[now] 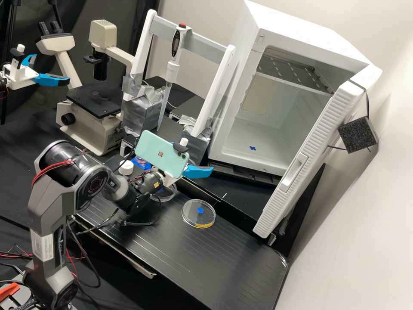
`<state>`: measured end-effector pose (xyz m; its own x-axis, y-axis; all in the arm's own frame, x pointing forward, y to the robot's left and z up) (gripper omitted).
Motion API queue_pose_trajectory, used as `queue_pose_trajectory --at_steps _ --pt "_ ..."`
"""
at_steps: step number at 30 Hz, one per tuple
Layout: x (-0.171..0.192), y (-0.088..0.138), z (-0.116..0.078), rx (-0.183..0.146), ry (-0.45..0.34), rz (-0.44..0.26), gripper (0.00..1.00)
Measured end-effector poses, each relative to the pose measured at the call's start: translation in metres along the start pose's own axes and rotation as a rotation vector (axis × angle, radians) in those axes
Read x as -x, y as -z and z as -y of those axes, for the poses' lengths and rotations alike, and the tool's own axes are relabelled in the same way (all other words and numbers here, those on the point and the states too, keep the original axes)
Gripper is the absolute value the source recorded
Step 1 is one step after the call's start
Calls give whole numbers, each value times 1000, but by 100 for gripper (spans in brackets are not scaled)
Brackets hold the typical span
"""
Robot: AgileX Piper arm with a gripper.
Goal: Close the lid
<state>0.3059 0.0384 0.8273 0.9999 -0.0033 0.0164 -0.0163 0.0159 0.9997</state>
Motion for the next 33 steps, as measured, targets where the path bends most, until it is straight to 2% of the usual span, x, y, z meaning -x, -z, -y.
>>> queue_pose_trajectory --at_steps 11,15,18,27,30,33 --pt "3 -3 0 0 3 10 100" --pt "13 -9 -5 13 -2 25 100" --pt "29 -18 -16 2 -44 30 100" --pt "90 -51 -47 -68 -187 29 100" --pt "108 -62 -51 -72 -216 49 100" --pt "118 -70 -52 -72 -212 74 100"
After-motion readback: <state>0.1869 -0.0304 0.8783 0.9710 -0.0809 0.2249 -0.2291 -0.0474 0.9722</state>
